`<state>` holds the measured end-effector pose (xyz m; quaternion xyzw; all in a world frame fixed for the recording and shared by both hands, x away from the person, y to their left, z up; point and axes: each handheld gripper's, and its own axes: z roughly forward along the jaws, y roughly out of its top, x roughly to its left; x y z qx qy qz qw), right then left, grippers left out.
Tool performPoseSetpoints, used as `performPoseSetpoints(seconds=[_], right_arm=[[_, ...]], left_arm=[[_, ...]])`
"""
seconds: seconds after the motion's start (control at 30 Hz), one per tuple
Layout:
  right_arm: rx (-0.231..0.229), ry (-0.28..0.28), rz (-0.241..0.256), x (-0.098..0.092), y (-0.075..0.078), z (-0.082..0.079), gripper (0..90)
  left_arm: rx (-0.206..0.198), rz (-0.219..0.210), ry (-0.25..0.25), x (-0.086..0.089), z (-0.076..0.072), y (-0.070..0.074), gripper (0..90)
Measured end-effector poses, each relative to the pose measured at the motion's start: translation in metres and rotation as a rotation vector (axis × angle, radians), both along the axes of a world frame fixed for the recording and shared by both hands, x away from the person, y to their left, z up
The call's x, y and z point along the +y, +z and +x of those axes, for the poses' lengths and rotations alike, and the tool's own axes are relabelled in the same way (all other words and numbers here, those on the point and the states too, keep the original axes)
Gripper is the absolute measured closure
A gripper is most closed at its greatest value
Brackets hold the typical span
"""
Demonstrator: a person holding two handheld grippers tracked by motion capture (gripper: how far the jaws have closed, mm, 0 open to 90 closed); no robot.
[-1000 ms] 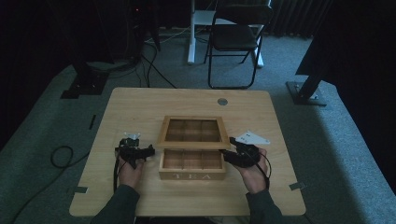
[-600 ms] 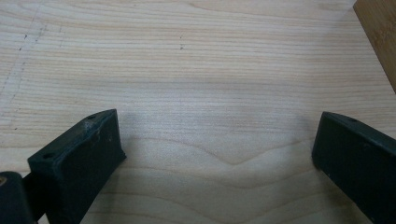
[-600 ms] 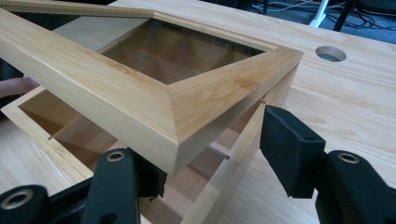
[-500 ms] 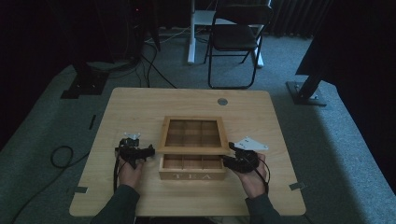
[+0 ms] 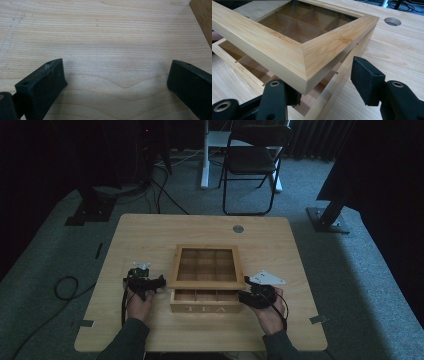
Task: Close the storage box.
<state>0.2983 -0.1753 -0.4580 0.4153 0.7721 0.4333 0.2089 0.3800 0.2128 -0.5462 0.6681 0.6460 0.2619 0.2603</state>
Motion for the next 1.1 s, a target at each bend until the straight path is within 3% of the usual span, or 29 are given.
performPoseSetpoints(seconds=[1.1], right_arm=[[0.030,0.005,0.002,-0.004,-0.012,-0.008,44.8]], left_arm=[[0.000,0.000,0.000,0.000,0.000,0.000,1.6]])
